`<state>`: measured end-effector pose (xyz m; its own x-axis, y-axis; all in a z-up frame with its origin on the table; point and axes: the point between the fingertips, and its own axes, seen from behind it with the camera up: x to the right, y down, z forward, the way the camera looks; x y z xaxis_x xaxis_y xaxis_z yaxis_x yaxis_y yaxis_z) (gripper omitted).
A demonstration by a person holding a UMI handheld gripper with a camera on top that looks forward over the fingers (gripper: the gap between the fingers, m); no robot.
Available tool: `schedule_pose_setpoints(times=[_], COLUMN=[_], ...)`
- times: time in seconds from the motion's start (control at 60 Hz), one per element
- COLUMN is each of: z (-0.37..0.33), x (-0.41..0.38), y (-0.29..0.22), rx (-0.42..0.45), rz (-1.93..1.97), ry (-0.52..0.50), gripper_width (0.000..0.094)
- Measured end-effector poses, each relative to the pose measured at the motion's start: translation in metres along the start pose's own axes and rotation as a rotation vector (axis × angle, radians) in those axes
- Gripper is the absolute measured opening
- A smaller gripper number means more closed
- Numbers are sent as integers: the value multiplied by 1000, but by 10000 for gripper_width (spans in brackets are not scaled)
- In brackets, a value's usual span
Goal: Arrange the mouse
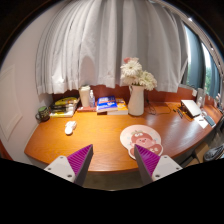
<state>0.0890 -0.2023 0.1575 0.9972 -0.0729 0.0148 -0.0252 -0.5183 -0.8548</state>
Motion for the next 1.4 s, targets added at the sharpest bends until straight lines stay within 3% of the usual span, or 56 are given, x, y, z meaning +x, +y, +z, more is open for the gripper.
schedule_pose_setpoints(times=[0.15,0.367,0.517,0.8,0.967,1.117,1.167,1.35,1.4], z=[51,129,184,271,304,316,317,317,317], x=[-71,-171,-215,-253,-257,-253,-250,-249,-250], y=[44,66,64,26,13,7,7,8,9], rx=[-84,-178,-225,-231,-247,-237,-235,-247,-261], rz=[-35,-35,-50,-51,-49,-50,-45,-56,-70], ry=[-58,-152,-165,-156,-129,-101,-89,-108,-129], gripper_width=[830,847,848,849,781,628,530,382,400])
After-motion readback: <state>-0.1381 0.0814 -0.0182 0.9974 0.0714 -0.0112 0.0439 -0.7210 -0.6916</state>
